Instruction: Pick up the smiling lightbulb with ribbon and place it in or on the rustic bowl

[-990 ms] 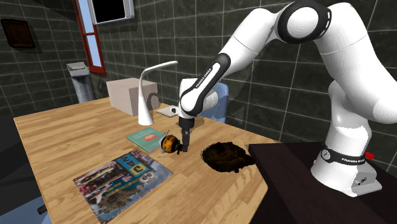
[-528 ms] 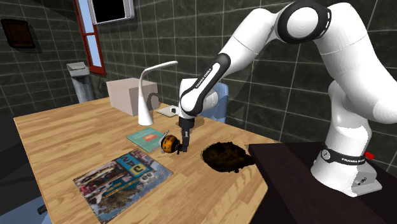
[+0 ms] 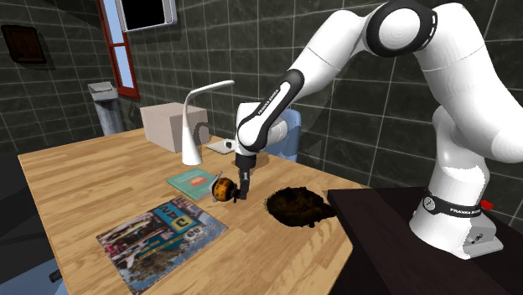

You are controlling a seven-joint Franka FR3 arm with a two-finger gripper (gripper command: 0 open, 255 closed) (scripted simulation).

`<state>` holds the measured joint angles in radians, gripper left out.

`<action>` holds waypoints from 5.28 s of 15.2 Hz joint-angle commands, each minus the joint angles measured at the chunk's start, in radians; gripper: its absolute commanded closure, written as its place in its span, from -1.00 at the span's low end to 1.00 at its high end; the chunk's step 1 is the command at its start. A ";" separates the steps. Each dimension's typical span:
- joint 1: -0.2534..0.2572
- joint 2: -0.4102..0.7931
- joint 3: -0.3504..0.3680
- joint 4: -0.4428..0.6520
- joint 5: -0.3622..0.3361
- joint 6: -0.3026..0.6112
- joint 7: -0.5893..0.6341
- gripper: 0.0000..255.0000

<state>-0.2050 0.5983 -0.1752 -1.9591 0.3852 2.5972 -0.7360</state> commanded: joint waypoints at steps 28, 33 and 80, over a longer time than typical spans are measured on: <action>0.058 -0.273 -0.084 0.012 -0.133 -0.275 0.115 1.00; 0.071 -0.338 -0.092 -0.026 -0.158 -0.298 0.134 1.00; 0.113 -0.984 -0.028 -0.981 -0.352 0.051 0.363 -1.00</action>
<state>-0.0958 -0.3889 -0.2099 -2.9455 0.0311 2.6992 -0.3829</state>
